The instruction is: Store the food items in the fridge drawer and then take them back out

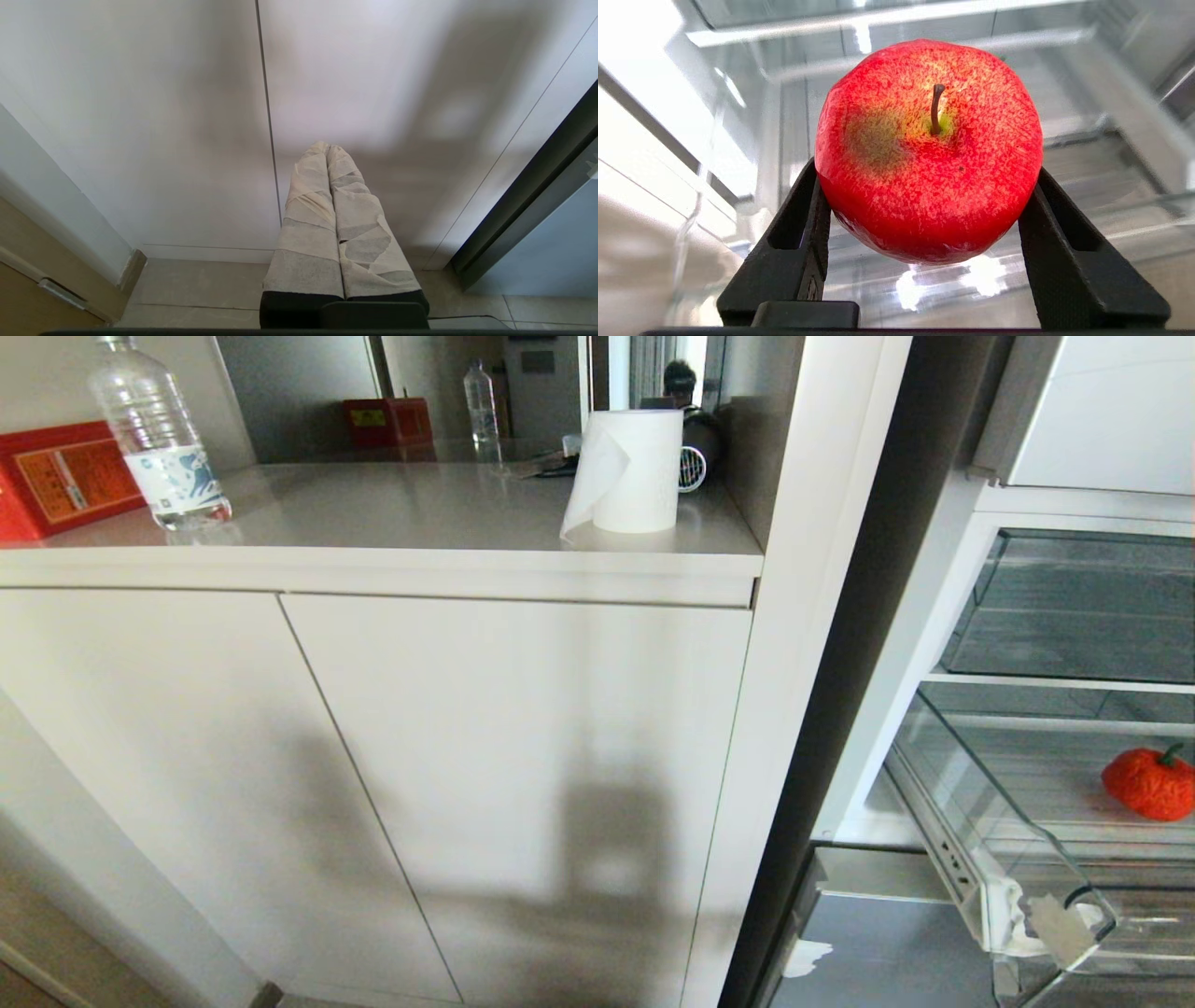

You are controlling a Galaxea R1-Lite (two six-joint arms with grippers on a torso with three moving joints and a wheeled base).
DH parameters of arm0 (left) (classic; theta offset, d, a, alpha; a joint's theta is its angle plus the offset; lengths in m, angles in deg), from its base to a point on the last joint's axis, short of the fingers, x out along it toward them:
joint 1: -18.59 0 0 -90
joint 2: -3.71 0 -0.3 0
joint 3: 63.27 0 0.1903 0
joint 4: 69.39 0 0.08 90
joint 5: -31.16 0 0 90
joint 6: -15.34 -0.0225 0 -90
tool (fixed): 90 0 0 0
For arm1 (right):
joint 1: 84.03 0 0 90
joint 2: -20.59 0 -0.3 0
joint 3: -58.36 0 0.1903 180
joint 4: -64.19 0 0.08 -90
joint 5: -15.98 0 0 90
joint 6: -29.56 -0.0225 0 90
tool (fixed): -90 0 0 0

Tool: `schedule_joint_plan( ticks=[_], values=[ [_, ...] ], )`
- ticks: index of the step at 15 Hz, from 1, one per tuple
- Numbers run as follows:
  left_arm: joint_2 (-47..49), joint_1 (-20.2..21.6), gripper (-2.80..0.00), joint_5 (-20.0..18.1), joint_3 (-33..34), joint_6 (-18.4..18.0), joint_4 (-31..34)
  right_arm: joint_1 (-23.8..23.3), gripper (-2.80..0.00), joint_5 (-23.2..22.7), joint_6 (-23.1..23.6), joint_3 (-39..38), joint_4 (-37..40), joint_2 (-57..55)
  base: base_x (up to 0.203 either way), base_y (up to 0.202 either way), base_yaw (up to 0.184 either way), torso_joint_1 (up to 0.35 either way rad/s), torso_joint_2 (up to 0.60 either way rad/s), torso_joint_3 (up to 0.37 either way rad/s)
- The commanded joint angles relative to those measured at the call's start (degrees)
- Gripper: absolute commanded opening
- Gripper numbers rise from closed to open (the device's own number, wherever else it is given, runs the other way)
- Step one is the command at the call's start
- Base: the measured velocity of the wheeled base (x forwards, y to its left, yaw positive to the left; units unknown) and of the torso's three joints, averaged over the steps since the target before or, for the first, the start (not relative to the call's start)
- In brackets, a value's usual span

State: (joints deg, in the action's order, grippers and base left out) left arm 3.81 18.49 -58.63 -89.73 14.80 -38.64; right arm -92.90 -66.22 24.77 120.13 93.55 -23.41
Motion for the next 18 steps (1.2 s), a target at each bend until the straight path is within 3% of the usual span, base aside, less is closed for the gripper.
schedule_joint_plan(
  ticks=[1, 4, 9, 11, 13, 18],
  values=[
    [0.0, 0.0, -2.80, 0.1, 0.0, 0.0, 0.0, 0.0, -2.80, -0.6, 0.3, -1.1, 0.1, 7.7, 0.000, 0.000, 0.000, 0.000, 0.00, 0.000],
    [0.0, 0.0, -2.80, 0.1, 0.0, 0.0, 0.0, 0.0, -2.80, -4.9, 3.9, -4.0, 1.7, 16.4, 0.000, 0.000, 0.000, 0.000, 0.00, 0.000],
    [0.0, 0.0, -2.80, 0.1, 0.0, 0.1, 0.0, 0.4, -2.80, -13.2, 7.9, -19.5, 1.2, 27.8, 0.000, 0.000, 0.000, 0.000, 0.00, 0.000],
    [0.0, 0.0, -2.80, 0.1, 0.0, 0.0, 0.0, 1.5, -2.80, -13.8, 10.4, -26.4, -5.4, 27.9, 0.000, 0.000, 0.000, 0.000, 0.00, 0.000],
    [0.0, 0.0, -2.80, 0.1, 0.0, 0.0, 0.0, 6.2, -2.80, -13.4, 15.5, -32.8, -8.5, 28.4, 0.000, 0.000, 0.000, 0.000, 0.00, 0.000],
    [0.0, 0.0, -2.80, 0.1, 0.0, 0.0, 0.0, 7.9, -2.80, -11.6, 16.6, -37.8, -6.8, 35.0, 0.000, 0.000, 0.000, 0.000, 0.00, 0.000]
  ],
)
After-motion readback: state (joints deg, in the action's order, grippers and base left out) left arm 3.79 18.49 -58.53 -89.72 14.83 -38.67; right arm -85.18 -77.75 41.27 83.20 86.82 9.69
